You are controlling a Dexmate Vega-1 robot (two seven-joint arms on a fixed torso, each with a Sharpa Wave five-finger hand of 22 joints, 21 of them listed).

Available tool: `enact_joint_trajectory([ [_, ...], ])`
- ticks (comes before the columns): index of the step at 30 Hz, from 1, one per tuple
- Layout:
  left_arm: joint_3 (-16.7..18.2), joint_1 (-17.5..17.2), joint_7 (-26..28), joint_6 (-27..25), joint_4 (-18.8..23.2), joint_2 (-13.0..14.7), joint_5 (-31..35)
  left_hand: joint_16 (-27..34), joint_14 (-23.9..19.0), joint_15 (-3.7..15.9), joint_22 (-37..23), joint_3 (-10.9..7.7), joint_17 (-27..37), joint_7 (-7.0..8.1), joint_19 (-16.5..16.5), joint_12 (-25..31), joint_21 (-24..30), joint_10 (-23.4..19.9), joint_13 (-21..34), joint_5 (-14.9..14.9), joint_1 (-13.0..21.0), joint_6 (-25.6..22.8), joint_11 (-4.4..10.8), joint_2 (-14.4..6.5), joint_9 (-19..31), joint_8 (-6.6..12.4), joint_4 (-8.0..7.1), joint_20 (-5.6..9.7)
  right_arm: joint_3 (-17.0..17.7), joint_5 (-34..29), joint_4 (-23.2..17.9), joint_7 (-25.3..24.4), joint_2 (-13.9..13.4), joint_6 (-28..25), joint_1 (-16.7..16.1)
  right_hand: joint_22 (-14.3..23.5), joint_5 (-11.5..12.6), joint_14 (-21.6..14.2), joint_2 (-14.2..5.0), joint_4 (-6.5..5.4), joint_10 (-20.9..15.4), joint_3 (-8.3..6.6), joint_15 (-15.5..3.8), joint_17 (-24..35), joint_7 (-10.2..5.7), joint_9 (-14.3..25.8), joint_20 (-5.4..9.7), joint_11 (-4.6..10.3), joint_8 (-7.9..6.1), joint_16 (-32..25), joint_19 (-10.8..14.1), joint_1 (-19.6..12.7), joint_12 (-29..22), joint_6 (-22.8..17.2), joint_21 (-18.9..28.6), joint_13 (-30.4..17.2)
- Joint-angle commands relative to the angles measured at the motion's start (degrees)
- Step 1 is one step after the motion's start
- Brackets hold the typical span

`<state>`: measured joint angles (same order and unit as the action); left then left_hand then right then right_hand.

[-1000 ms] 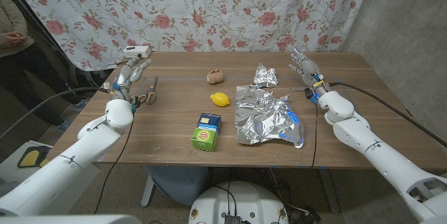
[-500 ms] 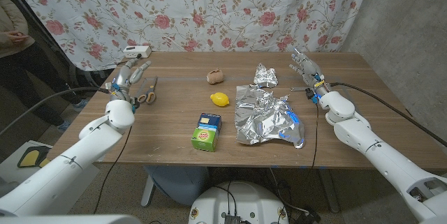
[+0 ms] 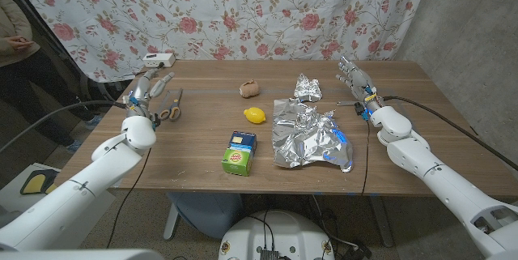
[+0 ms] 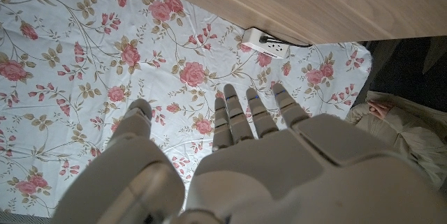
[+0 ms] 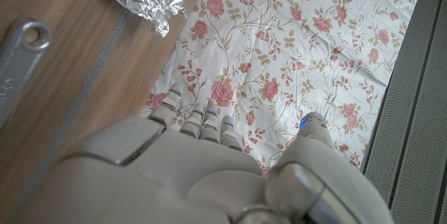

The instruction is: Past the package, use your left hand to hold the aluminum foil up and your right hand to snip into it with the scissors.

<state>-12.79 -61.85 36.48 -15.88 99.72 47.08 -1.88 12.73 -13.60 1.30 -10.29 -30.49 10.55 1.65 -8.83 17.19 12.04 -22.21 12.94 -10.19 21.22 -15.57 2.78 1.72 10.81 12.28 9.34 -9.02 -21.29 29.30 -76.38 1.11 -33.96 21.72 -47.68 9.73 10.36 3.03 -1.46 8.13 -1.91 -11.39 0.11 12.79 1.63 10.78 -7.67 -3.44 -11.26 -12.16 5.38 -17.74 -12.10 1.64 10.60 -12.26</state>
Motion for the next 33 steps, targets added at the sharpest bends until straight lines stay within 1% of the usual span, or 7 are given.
enact_joint_trajectory([
  [1,-0.45,0.55,1.38,-2.27,0.37,-0.24,1.31,0.44,-1.19,-0.01,-0.16,0.19,0.17,0.1,-1.08,0.52,0.44,-1.2,0.31,-0.09,0.87,-0.8,-0.58,0.1,0.2,0.29,0.01,-0.04,0.06,0.2,0.66,0.2,0.2,0.28,0.15,0.16,-0.23,-0.12,-0.11,0.05,-0.18,-0.28,0.06,-0.04,0.08,0.13,-0.12,0.0,-0.25,-0.18,0.39,-0.81,-0.18,-0.28,0.36,-0.06],
  [3,-0.5,0.64,1.59,-3.05,0.57,-0.33,1.45,0.56,-1.75,0.24,-0.18,0.32,0.2,0.11,-1.41,0.44,0.51,-1.14,0.36,-0.06,0.98,-0.7,0.19,0.21,0.22,0.19,-0.05,-0.16,0.04,0.21,0.89,0.42,0.2,0.47,0.23,0.16,-0.23,-0.11,-0.11,0.05,-0.21,-0.28,0.07,-0.04,0.06,0.13,-0.11,0.02,-0.24,-0.18,0.41,-0.82,-0.19,-0.27,0.37,-0.06],
  [7,-0.66,0.79,1.94,-3.88,0.76,-0.41,1.79,0.57,-1.95,0.19,-0.2,0.4,0.22,0.0,-1.74,0.39,0.6,-1.11,0.39,-0.05,1.08,-0.59,0.23,0.26,0.24,0.11,-0.07,-0.29,0.11,0.37,0.97,0.38,0.25,0.37,0.24,0.16,-0.23,-0.12,-0.13,0.03,-0.24,-0.29,0.06,-0.05,0.12,0.13,-0.19,-0.1,-0.24,-0.19,0.41,-0.84,-0.2,-0.3,0.37,-0.06],
  [13,-0.92,1.04,1.91,-5.13,1.05,-0.43,1.97,0.4,-1.86,0.34,-0.23,0.48,0.25,-0.29,-1.77,0.47,0.52,-1.52,0.48,-0.05,1.39,-0.23,1.2,0.3,0.27,-0.09,-0.07,-0.33,0.08,0.51,1.22,0.69,0.3,0.55,0.36,0.16,-0.22,-0.08,-0.14,0.01,-0.25,-0.29,0.07,-0.06,0.09,0.13,-0.19,0.01,-0.26,-0.19,0.39,-0.87,-0.19,-0.37,0.36,-0.06],
  [20,-1.21,1.6,2.11,-7.1,1.22,-0.86,1.93,0.24,-1.85,0.26,-0.26,0.64,0.3,0.67,-1.73,0.52,0.39,-1.98,0.6,0.01,1.78,1.69,1.17,0.31,0.3,-0.83,-0.12,-0.52,-0.09,0.42,1.76,1.08,0.41,0.92,0.54,0.16,-0.22,-0.08,-0.16,0.0,-0.29,-0.29,0.09,-0.07,0.08,0.13,-0.19,-0.06,-0.25,-0.2,0.41,-0.9,-0.19,-0.39,0.37,-0.06],
  [28,-1.87,2.92,0.39,-10.72,2.18,0.06,1.86,-0.14,-1.36,0.11,-0.29,0.07,0.32,1.46,-1.67,0.48,0.2,-2.52,0.87,-0.28,4.07,4.18,2.92,-0.3,0.33,-1.34,0.41,-0.95,-0.07,0.52,2.07,0.94,0.58,0.92,0.57,0.16,-0.21,-0.08,-0.18,-0.02,-0.22,-0.3,0.06,-0.08,0.08,0.13,-0.24,-0.04,-0.24,-0.21,0.38,-0.94,-0.16,-0.41,0.36,-0.05],
  [33,-2.45,3.7,-0.63,-13.14,2.9,0.96,2.07,-0.3,-1.06,0.16,-0.29,-0.29,0.33,1.94,-1.36,0.3,0.02,-2.31,1.02,-0.47,5.37,5.15,2.97,-0.63,0.35,-1.42,0.66,-1.05,-0.09,0.6,2.44,0.97,0.74,0.97,0.74,0.16,-0.19,-0.08,-0.24,-0.02,-0.24,-0.33,0.05,-0.09,0.04,0.13,-0.21,-0.07,-0.22,-0.22,0.4,-1.02,-0.16,-0.4,0.37,-0.05],
])
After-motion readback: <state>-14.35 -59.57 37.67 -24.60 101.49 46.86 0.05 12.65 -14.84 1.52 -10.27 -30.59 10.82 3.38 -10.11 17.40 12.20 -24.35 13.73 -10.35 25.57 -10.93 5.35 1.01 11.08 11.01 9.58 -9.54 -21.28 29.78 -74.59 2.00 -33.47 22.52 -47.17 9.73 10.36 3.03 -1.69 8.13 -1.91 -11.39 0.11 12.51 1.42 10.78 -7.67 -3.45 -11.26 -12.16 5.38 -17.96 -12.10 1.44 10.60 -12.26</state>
